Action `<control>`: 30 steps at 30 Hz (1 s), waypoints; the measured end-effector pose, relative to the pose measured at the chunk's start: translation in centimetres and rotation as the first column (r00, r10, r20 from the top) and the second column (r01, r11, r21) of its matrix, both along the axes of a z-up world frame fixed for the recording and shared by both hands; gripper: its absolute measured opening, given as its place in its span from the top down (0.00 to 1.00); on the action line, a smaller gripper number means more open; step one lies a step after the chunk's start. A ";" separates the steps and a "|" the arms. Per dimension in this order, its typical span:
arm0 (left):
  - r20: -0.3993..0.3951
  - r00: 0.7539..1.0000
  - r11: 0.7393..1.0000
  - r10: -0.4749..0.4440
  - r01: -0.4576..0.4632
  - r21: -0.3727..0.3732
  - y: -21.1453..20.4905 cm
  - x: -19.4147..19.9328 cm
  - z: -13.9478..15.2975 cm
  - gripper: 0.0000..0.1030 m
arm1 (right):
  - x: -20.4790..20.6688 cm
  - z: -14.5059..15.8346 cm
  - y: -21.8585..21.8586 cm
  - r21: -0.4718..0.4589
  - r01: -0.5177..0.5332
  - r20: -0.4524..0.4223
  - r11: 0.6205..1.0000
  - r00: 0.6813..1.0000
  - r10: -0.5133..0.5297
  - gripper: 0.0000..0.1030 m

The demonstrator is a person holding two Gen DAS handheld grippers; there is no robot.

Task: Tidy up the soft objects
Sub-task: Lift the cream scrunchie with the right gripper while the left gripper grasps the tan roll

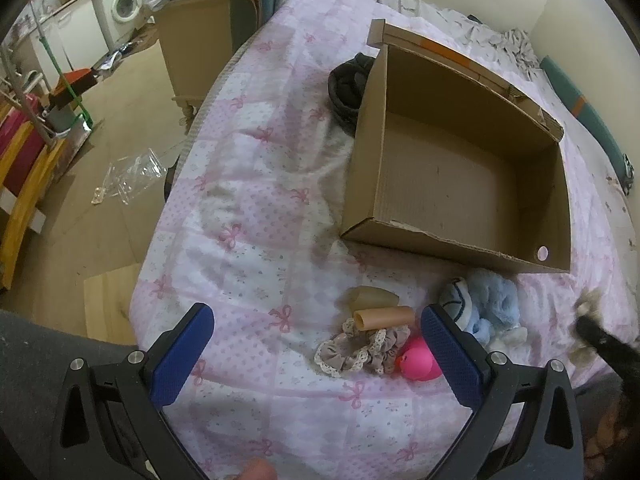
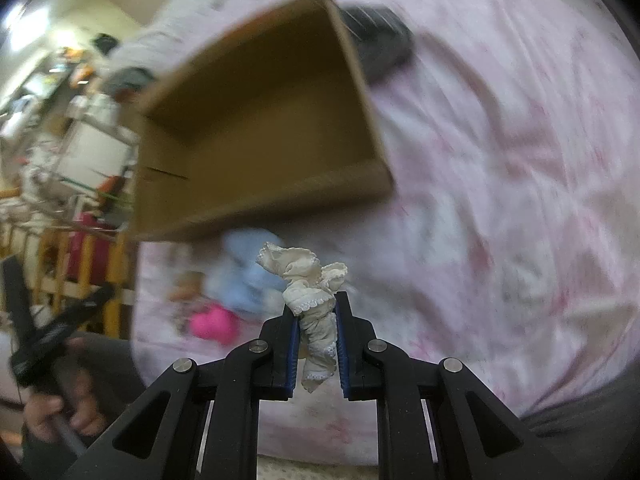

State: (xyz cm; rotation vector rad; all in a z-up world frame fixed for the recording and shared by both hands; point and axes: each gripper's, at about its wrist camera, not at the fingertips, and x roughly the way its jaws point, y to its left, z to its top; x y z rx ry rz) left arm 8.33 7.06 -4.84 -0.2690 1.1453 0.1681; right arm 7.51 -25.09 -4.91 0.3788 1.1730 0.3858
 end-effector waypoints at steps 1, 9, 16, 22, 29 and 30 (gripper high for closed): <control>-0.002 1.000 1.000 0.002 -0.002 -0.005 0.0 0.1 -0.1 0.00 | -0.1 0.8 0.0 0.050 -0.004 0.031 0.999 1.000 0.003 0.83; -0.024 1.000 1.000 0.020 -0.019 0.002 0.4 0.2 -0.8 0.00 | -0.2 1.4 2.4 0.174 -0.102 0.118 0.979 0.990 0.082 0.83; -0.071 0.997 0.998 0.006 -0.010 -0.062 0.5 1.4 -2.1 0.27 | -0.4 0.7 1.9 0.163 -0.092 0.107 0.982 0.991 0.076 0.83; -0.167 0.982 0.983 -0.086 0.056 -0.174 -1.8 3.5 -4.8 0.42 | -0.3 -0.1 2.1 0.147 -0.077 0.075 0.986 0.995 0.066 0.83; -0.258 0.959 0.963 -0.115 0.044 -0.266 -2.9 5.3 -8.1 0.70 | -0.4 -0.2 2.5 0.125 -0.084 0.074 0.989 0.994 0.075 0.83; -0.246 0.962 0.964 -0.116 0.050 -0.260 -3.0 5.2 -8.1 0.73 | -0.3 -0.2 2.6 0.122 -0.083 0.073 0.989 0.995 0.074 0.83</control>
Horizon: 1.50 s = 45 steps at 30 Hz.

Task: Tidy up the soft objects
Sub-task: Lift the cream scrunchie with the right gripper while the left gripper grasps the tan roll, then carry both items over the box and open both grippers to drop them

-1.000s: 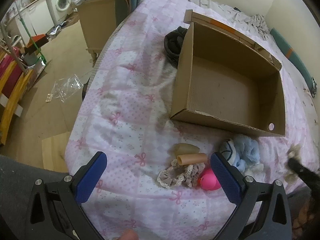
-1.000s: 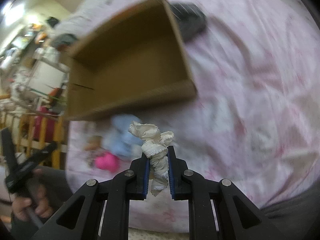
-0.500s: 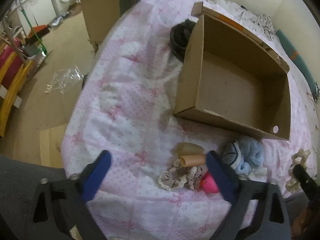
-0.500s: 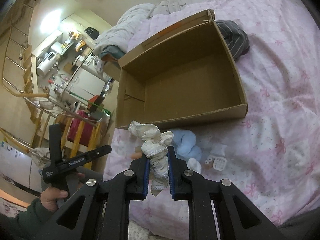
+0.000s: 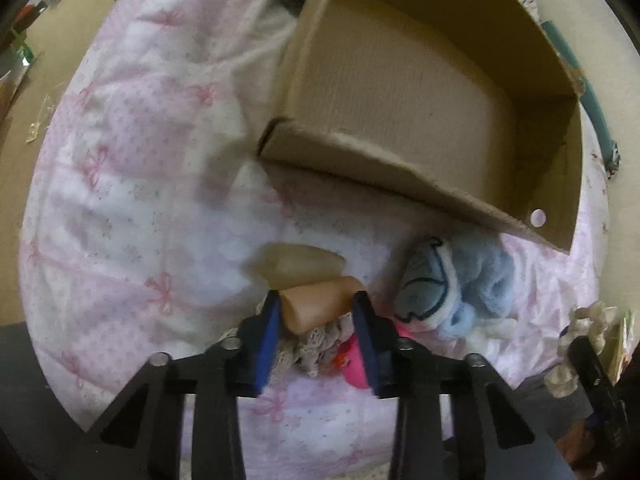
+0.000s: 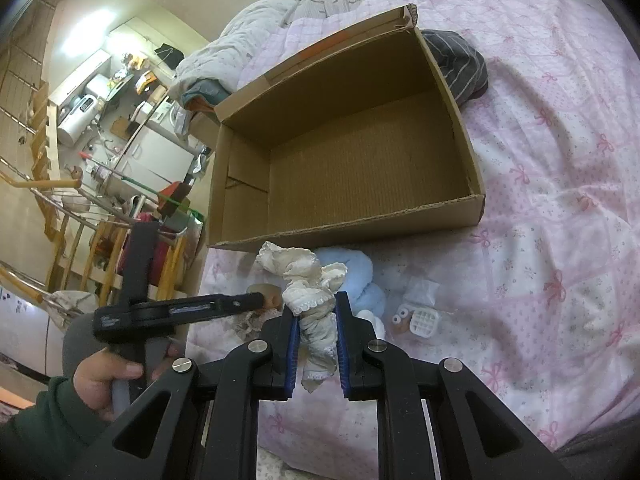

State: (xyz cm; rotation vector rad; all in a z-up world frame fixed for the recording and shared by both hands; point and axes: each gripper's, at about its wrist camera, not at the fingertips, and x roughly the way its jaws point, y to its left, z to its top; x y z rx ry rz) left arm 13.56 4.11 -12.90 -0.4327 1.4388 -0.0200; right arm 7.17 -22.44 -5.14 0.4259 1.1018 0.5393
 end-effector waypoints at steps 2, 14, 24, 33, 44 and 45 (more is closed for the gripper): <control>0.025 1.000 1.000 -0.013 0.013 0.015 -0.2 0.1 0.4 0.86 | 0.1 -0.1 0.0 -0.004 0.003 -0.003 1.000 1.000 -0.004 0.83; 0.181 0.983 1.000 -0.015 0.010 0.029 0.4 -2.0 5.5 0.95 | 0.2 -0.3 0.3 -0.012 0.012 0.002 1.000 1.000 -0.012 0.83; 0.248 0.969 0.994 -0.005 -0.021 0.103 1.4 -2.5 7.6 0.95 | 0.2 -0.3 0.6 -0.022 0.006 0.006 1.000 1.000 -0.006 0.83; 0.355 0.933 0.986 -0.051 -0.009 0.166 -0.3 -3.1 10.6 0.95 | 0.6 0.1 0.4 -0.008 0.014 0.003 1.000 1.000 -0.014 0.83; 0.462 0.867 0.944 -0.188 0.030 0.328 -2.7 1.6 14.7 0.95 | 4.6 2.6 0.5 -0.019 0.035 0.106 0.999 0.994 -0.033 0.83; 0.469 0.859 0.936 -0.206 0.034 0.350 -3.1 2.1 14.7 0.95 | 5.2 2.7 0.6 -0.022 0.039 0.120 0.999 0.992 -0.036 0.83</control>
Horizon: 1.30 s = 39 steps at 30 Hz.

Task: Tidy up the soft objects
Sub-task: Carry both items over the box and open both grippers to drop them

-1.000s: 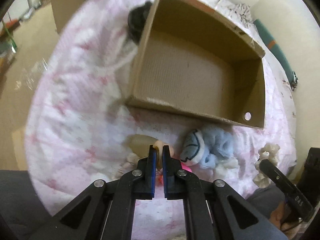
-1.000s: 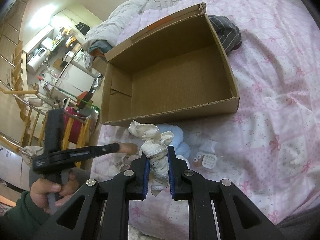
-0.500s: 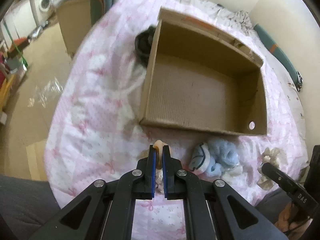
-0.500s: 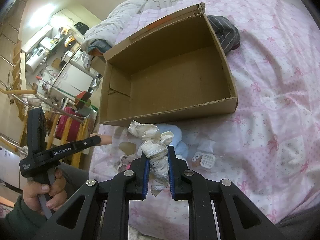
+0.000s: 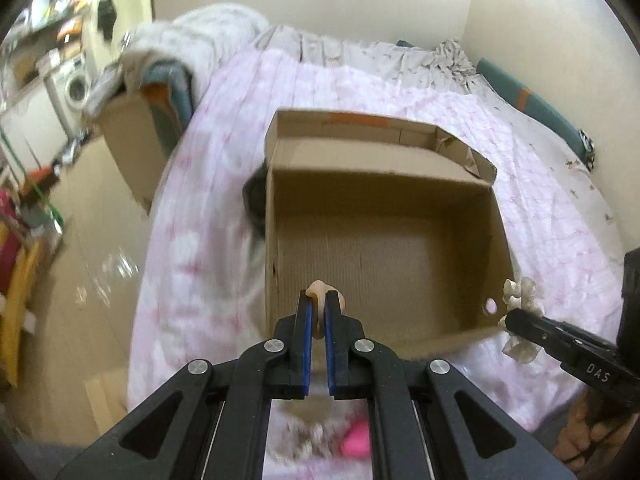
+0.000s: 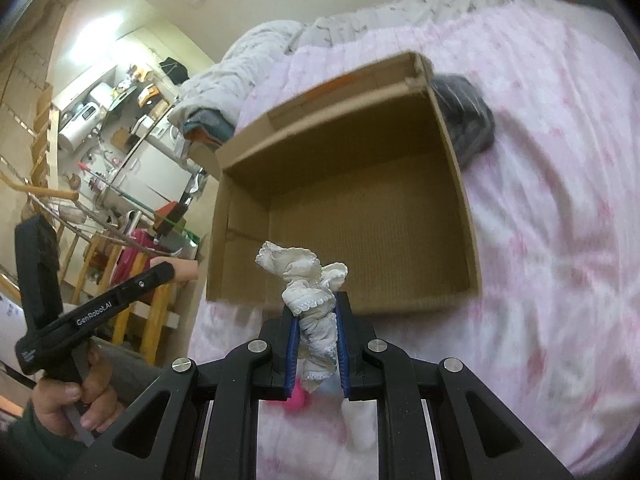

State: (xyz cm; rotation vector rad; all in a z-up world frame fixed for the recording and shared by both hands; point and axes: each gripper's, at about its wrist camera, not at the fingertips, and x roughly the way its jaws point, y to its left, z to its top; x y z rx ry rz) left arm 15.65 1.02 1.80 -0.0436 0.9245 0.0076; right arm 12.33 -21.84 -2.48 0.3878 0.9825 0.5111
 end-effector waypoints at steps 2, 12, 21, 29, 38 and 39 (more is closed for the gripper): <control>0.026 0.999 0.999 -0.023 0.022 0.045 -0.8 1.0 -0.1 0.95 | 0.9 -0.1 0.1 -0.008 0.012 0.013 1.000 1.000 -0.012 0.83; -0.017 0.999 0.999 -0.050 0.050 -0.001 -1.5 4.0 -4.7 0.95 | 2.5 -4.0 -0.1 -0.086 0.067 -0.052 0.994 0.996 -0.072 0.83; -0.044 0.999 1.000 -0.026 0.026 0.015 -1.4 3.8 -6.4 0.94 | 2.7 -4.7 0.2 -0.123 0.061 -0.069 0.991 0.995 -0.070 0.83; -0.007 1.000 1.000 -0.023 0.023 0.015 -0.9 3.3 -5.8 0.94 | 2.9 -4.7 1.1 -0.139 0.055 -0.064 0.989 0.996 -0.064 0.83; -0.013 0.999 0.999 -0.044 0.045 0.022 -1.3 3.0 -5.7 0.87 | 2.9 -4.8 1.3 -0.131 0.057 -0.067 0.990 0.996 -0.067 0.83; -0.011 0.999 0.999 -0.046 0.046 0.019 -1.3 2.9 -5.6 0.86 | 2.9 -4.8 1.4 -0.131 0.058 -0.068 0.990 0.995 -0.067 0.83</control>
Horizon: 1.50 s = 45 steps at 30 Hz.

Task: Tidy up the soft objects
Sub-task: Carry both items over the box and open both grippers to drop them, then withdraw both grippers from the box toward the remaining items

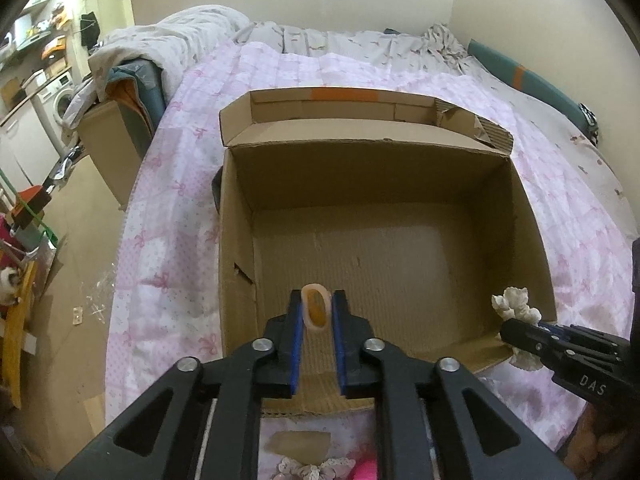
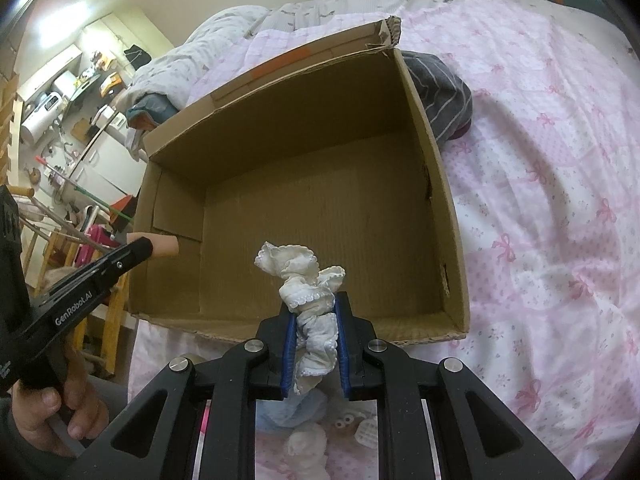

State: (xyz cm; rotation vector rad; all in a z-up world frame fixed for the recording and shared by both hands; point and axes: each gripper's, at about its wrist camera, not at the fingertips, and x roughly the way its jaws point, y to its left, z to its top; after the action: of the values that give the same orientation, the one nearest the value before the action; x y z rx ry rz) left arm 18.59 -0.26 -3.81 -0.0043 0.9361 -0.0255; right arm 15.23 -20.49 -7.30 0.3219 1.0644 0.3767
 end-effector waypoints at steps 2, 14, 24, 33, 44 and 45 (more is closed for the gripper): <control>0.003 1.000 1.000 0.000 0.000 -0.012 0.1 -0.1 0.2 0.85 | 0.0 -0.1 -0.2 0.003 0.001 -0.002 1.000 1.000 -0.001 0.83; 0.054 0.999 1.000 0.005 -0.006 0.009 -0.2 -0.8 1.2 0.30 | -0.4 1.0 -0.1 0.000 0.023 0.072 1.000 0.997 -0.023 0.19; 0.053 0.999 1.000 0.011 -0.011 0.004 0.0 -0.6 1.3 0.30 | 0.2 0.5 -1.3 0.021 0.067 0.036 0.998 0.997 -0.068 0.19; 0.076 0.997 1.000 0.008 -0.007 -0.010 0.0 -1.0 1.9 0.30 | 0.2 0.7 -1.0 0.019 0.066 0.040 0.998 0.997 -0.066 0.19; 0.117 0.992 0.999 0.041 -0.042 0.001 0.9 -2.9 4.2 0.29 | -1.7 2.5 -1.8 0.013 0.071 0.093 0.997 0.993 -0.072 0.19; 0.116 0.992 0.999 0.045 -0.046 0.007 1.1 -3.1 4.2 0.29 | -2.0 2.8 -2.0 0.011 0.073 0.105 0.997 0.992 -0.074 0.19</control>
State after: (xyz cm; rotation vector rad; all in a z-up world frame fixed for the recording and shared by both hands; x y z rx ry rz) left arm 15.49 0.84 0.41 -0.0153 0.8198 0.0205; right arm 13.21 -22.45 -4.48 0.3434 0.9459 0.3284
